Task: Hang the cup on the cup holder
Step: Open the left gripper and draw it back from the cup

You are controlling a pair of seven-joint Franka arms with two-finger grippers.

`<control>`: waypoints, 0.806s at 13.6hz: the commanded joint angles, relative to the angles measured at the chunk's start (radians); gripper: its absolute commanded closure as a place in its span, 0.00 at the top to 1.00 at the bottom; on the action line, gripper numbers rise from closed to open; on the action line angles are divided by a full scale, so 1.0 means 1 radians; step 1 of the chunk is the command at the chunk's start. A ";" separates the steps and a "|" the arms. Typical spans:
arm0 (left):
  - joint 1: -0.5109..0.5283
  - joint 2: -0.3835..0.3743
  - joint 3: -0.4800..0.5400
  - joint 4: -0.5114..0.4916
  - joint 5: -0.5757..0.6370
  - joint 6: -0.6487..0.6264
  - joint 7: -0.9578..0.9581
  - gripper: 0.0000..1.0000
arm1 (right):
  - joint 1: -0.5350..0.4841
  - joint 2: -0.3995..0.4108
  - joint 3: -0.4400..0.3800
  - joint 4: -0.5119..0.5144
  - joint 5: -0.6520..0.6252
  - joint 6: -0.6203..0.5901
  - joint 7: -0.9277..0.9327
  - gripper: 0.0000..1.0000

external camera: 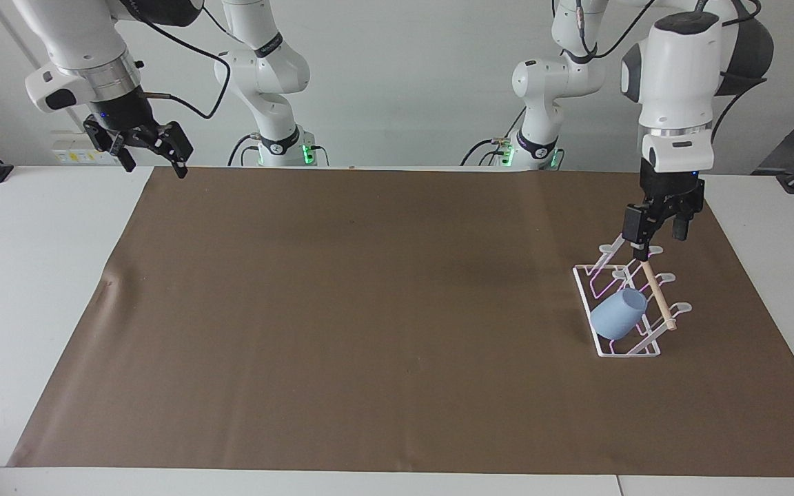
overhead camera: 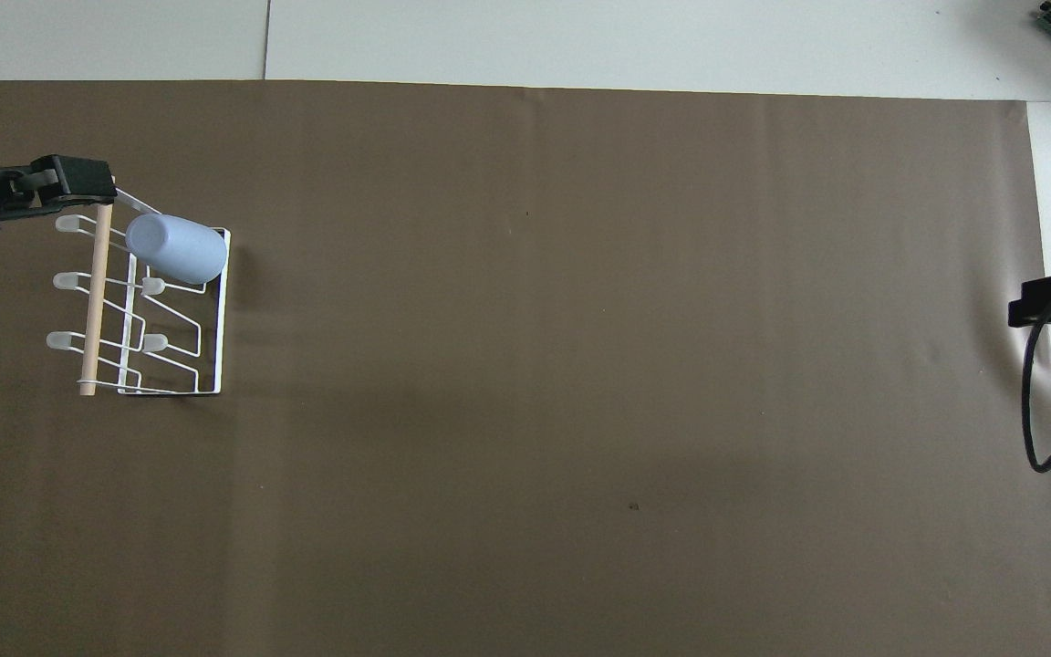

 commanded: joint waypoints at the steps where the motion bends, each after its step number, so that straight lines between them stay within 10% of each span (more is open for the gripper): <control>1: 0.015 0.015 0.005 0.035 -0.058 -0.128 0.142 1.00 | -0.012 -0.011 0.008 -0.010 0.001 -0.010 -0.005 1.00; 11: -0.037 0.001 0.090 0.101 -0.086 -0.360 0.317 1.00 | -0.004 -0.015 0.011 -0.025 0.004 0.004 0.033 1.00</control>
